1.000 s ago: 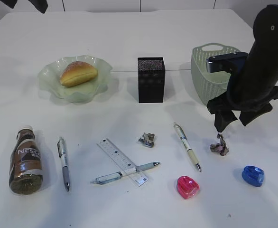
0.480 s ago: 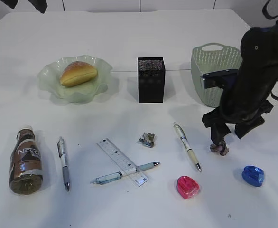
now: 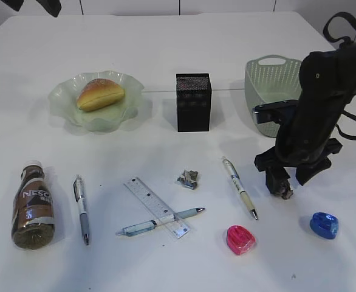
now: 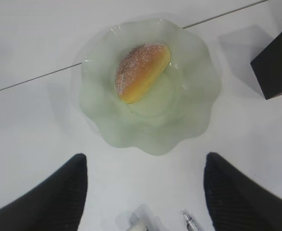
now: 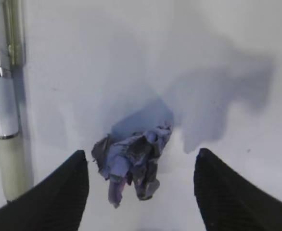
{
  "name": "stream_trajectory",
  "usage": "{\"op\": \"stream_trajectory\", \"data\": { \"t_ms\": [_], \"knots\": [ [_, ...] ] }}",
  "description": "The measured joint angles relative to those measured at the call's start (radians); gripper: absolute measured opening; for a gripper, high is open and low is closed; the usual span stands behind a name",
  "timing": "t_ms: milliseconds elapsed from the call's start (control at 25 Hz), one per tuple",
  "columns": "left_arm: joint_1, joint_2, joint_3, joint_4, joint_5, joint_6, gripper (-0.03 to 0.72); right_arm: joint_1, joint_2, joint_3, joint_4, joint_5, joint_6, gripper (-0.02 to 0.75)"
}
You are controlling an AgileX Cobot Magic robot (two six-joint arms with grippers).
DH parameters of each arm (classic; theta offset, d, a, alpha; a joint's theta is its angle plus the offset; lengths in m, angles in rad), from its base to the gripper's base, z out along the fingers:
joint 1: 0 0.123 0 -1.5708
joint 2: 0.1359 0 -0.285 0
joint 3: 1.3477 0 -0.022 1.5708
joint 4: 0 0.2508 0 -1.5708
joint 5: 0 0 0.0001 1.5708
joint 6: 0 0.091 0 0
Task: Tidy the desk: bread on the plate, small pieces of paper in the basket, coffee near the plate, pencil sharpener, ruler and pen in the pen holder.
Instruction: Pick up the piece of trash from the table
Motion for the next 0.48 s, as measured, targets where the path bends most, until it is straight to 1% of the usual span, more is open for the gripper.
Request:
{"op": "stream_trajectory", "data": {
  "t_ms": [480],
  "knots": [
    [0.0, 0.0, 0.0, 0.0, 0.0, 0.0, 0.527, 0.0, 0.015, -0.002, 0.015, -0.022, 0.0, 0.533]
  ]
}}
